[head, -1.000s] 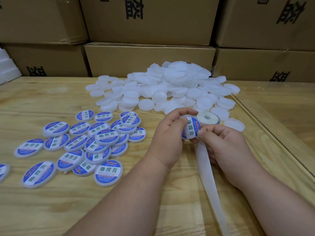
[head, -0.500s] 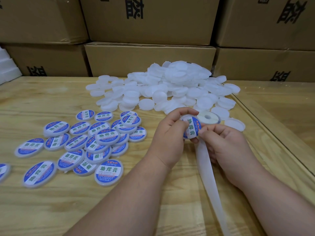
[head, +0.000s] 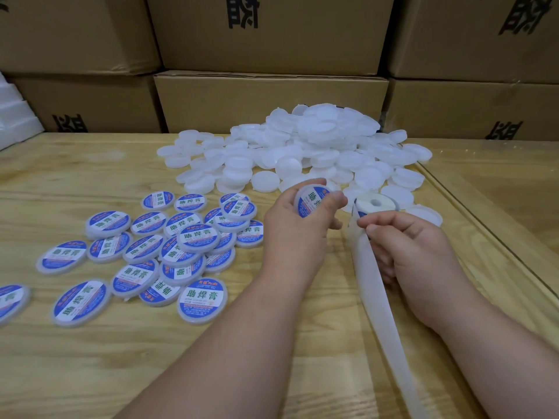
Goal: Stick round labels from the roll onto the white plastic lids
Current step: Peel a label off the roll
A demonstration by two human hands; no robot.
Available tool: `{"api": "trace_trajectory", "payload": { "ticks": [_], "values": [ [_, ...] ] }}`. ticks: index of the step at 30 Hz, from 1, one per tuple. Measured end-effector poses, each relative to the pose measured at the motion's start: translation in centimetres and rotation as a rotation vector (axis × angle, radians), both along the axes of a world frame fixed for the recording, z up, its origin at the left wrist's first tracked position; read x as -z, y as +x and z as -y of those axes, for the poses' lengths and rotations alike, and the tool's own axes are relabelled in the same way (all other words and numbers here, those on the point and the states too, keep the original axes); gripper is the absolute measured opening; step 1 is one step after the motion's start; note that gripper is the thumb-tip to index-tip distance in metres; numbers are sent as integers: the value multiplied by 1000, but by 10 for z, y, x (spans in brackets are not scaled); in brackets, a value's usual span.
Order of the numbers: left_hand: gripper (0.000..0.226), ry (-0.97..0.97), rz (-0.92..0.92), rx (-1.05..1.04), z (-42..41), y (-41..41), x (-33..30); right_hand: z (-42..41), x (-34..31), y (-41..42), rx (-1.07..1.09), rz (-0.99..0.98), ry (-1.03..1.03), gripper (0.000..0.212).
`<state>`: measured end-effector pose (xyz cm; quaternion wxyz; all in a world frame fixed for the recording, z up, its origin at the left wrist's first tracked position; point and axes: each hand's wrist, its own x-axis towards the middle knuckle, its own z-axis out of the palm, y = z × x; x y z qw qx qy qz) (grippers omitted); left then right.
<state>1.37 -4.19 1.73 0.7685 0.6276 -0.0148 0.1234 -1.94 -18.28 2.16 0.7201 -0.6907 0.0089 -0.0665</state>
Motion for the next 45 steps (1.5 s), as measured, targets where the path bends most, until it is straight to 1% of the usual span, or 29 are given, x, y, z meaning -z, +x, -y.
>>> {"api": "trace_trajectory", "payload": {
  "ticks": [1,4,6,11,12,15,16,18,19,21,22,24,26,28,29,31,33,36,38,40,42,45],
  "values": [
    [10,-31,-21,8,-1,-1,-3,0,0,0,1,6,-4,19],
    [37,-85,-60,-39,-3,0,-2,1,1,0,4,18,-39,19],
    [42,-73,-70,-78,-2,1,0,2,2,-1,10,26,-69,18],
    [15,-200,-74,-133,-5,-1,-3,3,3,-2,29,26,-110,22],
    [21,-230,-90,-158,-7,-2,-3,4,4,-3,28,22,-107,23],
    [59,-296,-105,-311,-11,-5,-1,6,6,-4,47,22,-151,20],
    [65,-315,-102,-365,-12,-6,-2,7,6,-4,50,25,-162,17],
    [69,-386,-99,-439,-14,-7,-6,8,8,-3,53,25,-174,13],
    [71,-433,-97,-459,-16,-7,-7,8,9,-2,56,20,-192,19],
    [81,-499,-106,-455,-17,-8,-10,8,9,-1,69,11,-248,36],
    [87,-508,-112,-435,-17,-10,-12,8,9,-1,78,7,-268,41],
    [99,-500,-126,-375,-18,-12,-14,6,9,-1,76,-2,-268,43],
    [103,-474,-125,-308,-17,-13,-14,4,10,-2,79,3,-271,41],
    [98,-376,-98,-239,-15,-13,-8,3,10,-2,74,15,-267,35],
    [90,-269,-83,-214,-14,-14,-5,2,9,-3,72,15,-250,30],
    [64,-9,-61,-186,-11,-15,0,0,6,-4,81,18,-218,20],
    [52,193,-57,-163,-7,-17,1,-3,4,-5,116,48,-261,19],
    [53,560,-23,-132,-2,-16,4,-6,5,-5,175,109,-376,31],
    [57,731,11,-112,1,-13,8,-5,7,-3,209,134,-469,38],
    [60,823,32,-83,4,-8,11,-5,6,-2,204,145,-544,38],
    [62,869,49,-68,6,-5,13,-4,6,-1,155,128,-584,33],
    [69,940,38,-44,12,3,18,1,6,1,115,62,-568,19]
  ]
}}
